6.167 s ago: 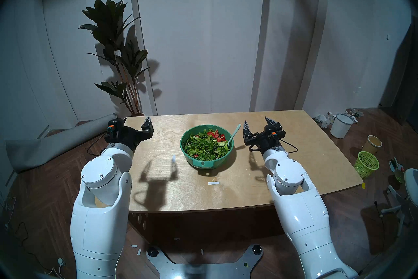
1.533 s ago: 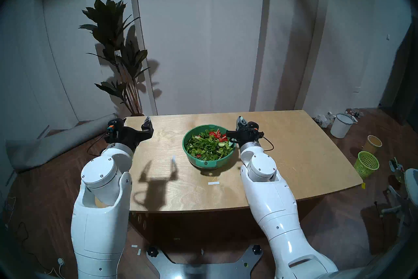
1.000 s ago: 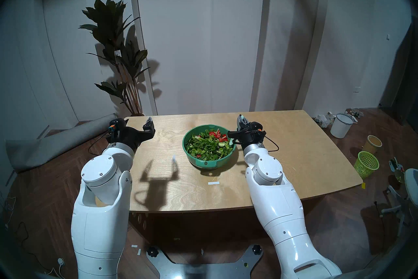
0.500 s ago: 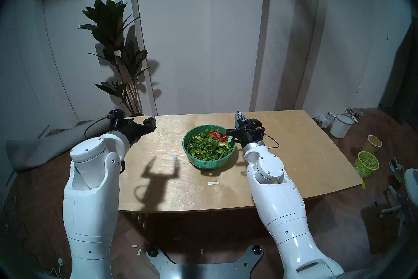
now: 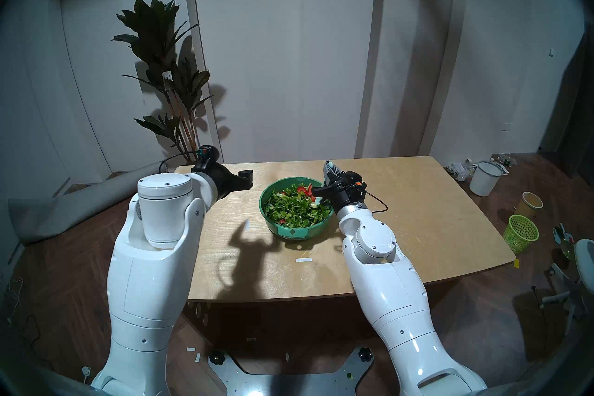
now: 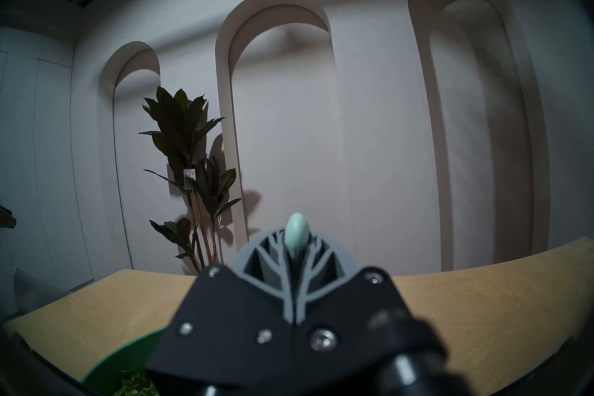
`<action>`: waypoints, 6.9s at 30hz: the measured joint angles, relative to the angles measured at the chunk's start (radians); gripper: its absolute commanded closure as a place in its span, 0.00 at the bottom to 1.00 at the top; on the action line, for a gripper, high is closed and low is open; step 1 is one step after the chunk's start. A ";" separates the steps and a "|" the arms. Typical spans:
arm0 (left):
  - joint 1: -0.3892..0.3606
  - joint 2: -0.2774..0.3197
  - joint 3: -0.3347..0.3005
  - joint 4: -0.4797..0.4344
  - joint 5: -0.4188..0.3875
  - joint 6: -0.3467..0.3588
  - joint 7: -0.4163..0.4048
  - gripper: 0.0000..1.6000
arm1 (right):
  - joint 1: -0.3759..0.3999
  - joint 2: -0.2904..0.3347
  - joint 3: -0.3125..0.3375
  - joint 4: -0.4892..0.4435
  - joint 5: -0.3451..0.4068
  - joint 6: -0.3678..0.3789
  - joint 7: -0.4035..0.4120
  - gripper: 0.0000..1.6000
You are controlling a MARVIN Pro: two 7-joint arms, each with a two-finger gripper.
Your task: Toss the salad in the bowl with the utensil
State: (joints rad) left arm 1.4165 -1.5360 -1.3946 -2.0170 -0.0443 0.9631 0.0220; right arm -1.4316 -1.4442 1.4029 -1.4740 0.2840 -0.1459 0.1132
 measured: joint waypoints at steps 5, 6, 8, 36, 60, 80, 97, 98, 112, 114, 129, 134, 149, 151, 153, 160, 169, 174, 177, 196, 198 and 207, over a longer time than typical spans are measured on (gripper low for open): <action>-0.046 -0.019 0.045 0.031 0.026 0.000 0.023 0.00 | 0.000 0.000 -0.008 0.006 -0.004 0.000 0.001 1.00; -0.053 -0.022 0.050 0.040 0.030 0.000 0.027 0.00 | -0.001 0.000 -0.009 0.007 -0.005 0.000 0.001 1.00; -0.072 -0.031 0.062 0.064 0.041 0.000 0.038 0.00 | -0.001 0.000 -0.012 0.009 -0.008 0.000 0.001 1.00; -0.249 -0.042 0.021 0.495 0.140 0.000 0.140 0.00 | -0.016 0.033 0.016 0.014 -0.076 -0.007 -0.055 1.00; -0.225 -0.072 0.052 0.211 0.142 0.000 0.107 0.00 | -0.021 0.041 0.019 0.024 -0.105 -0.017 -0.085 1.00; -0.121 -0.043 0.041 0.026 0.146 0.000 0.050 0.00 | -0.031 0.025 0.004 0.032 -0.111 -0.085 -0.089 1.00; -0.108 0.022 0.097 0.116 0.171 -0.001 -0.028 0.00 | -0.065 0.032 0.019 0.031 -0.111 -0.111 -0.090 1.00; -0.111 0.027 0.103 0.123 0.174 -0.001 -0.033 0.00 | -0.067 0.032 0.019 0.031 -0.111 -0.112 -0.090 1.00; -0.186 0.067 0.151 0.158 0.210 -0.001 -0.085 0.00 | -0.075 0.034 0.020 0.035 -0.114 -0.116 -0.091 1.00; -0.196 0.073 0.153 0.172 0.214 -0.001 -0.093 0.00 | -0.075 0.034 0.019 0.035 -0.115 -0.117 -0.091 1.00; -0.253 0.095 0.149 0.313 0.226 -0.001 -0.156 0.00 | -0.074 0.035 0.009 0.045 -0.138 -0.118 -0.091 1.00; -0.271 0.086 0.145 0.337 0.224 -0.001 -0.180 0.00 | -0.073 0.036 0.005 0.050 -0.148 -0.118 -0.092 1.00; -0.274 0.046 0.151 0.362 0.195 -0.001 -0.228 0.00 | -0.064 0.037 -0.004 0.061 -0.172 -0.119 -0.096 1.00; -0.271 0.044 0.151 0.368 0.193 -0.001 -0.231 0.00 | -0.062 0.037 -0.005 0.063 -0.176 -0.119 -0.097 1.00; -0.268 0.042 0.150 0.375 0.190 -0.001 -0.234 0.00 | -0.061 0.037 -0.006 0.065 -0.179 -0.120 -0.098 1.00; -0.257 0.041 0.137 0.408 0.195 -0.001 -0.235 0.00 | -0.057 0.037 -0.009 0.071 -0.190 -0.121 -0.101 1.00; -0.234 0.041 0.126 0.448 0.213 -0.001 -0.224 0.00 | -0.052 0.038 -0.010 0.078 -0.202 -0.124 -0.106 1.00; -0.219 0.040 0.122 0.462 0.225 -0.001 -0.213 0.00 | -0.049 0.038 -0.011 0.082 -0.209 -0.125 -0.108 1.00; -0.211 0.039 0.117 0.467 0.233 -0.001 -0.205 0.00 | -0.047 0.038 -0.011 0.085 -0.214 -0.126 -0.110 1.00; -0.184 0.017 0.101 0.486 0.270 -0.001 -0.169 0.00 | -0.039 0.039 -0.011 0.100 -0.234 -0.134 -0.121 1.00; -0.181 0.012 0.103 0.486 0.271 -0.001 -0.168 0.00 | -0.038 0.039 -0.011 0.102 -0.236 -0.135 -0.122 1.00; -0.167 -0.018 0.125 0.488 0.277 -0.001 -0.162 0.00 | -0.034 0.039 -0.010 0.112 -0.243 -0.138 -0.129 1.00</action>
State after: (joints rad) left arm 1.2497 -1.5536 -1.2698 -1.5289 0.2327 0.9622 -0.1402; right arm -1.4655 -1.4051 1.3934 -1.3625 0.0406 -0.2840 -0.0161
